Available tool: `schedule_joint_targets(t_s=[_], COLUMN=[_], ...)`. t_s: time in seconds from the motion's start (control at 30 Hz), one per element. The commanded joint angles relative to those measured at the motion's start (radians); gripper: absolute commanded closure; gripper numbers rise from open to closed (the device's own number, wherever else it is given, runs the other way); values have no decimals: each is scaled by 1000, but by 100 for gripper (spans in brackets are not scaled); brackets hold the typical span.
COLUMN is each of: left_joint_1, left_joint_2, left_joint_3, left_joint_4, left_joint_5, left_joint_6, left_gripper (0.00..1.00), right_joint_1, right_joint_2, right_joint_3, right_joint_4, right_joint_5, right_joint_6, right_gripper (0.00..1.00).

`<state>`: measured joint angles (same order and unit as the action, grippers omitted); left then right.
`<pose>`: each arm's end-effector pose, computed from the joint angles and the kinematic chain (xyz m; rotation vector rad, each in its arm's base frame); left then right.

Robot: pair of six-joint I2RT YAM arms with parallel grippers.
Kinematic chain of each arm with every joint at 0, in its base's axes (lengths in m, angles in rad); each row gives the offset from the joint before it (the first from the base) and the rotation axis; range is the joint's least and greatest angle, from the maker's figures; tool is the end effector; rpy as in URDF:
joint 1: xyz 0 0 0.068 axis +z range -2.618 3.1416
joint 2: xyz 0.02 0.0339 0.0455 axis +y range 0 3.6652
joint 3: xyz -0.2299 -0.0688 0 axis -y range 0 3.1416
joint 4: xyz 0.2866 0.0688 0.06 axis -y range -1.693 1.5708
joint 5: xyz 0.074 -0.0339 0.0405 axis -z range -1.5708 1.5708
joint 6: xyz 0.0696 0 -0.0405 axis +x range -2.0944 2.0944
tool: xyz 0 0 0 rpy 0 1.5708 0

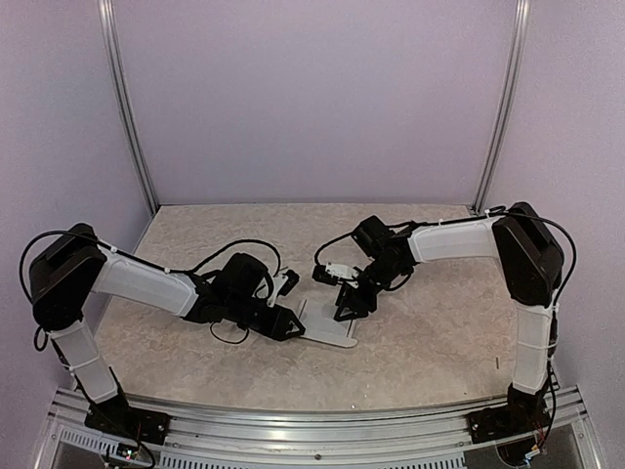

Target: Fold the paper box

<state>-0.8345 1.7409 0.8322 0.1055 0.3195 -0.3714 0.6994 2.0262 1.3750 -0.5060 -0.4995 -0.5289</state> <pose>0.2388 -0.2960 0.0501 0.7410 2.4254 -0.9154 0.3150 0.3086 0.0703 -1.6636 2.1102 0.7299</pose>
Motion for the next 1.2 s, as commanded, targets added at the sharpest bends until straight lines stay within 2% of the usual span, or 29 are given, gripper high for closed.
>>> schedule_joint_targets(t_s=[0.0, 0.27, 0.67, 0.83, 1.0, 1.17], left_joint_1=[-1, -14, -8, 14, 30, 37], left_joint_2=[42, 51, 106, 110, 96, 79], left_joint_3=[50, 108, 165, 156, 153, 156], left_joint_4=[-27, -174, -178, -161, -151, -138], left_joint_5=[54, -33, 141, 226, 296, 353], left_joint_6=[-11, -30, -89, -162, -210, -240], left_gripper=[56, 56, 66, 68, 77, 77], right_joint_1=[3, 3, 4, 3, 3, 2], right_joint_2=[58, 78, 89, 93, 97, 95], right_joint_3=[-19, -37, -39, -39, -38, -36], right_joint_4=[-24, -19, -18, -17, -18, -19], right_joint_5=[-26, -4, -5, -11, -13, -17], right_joint_6=[30, 45, 61, 68, 69, 70], right_gripper=[53, 57, 57, 57, 57, 57])
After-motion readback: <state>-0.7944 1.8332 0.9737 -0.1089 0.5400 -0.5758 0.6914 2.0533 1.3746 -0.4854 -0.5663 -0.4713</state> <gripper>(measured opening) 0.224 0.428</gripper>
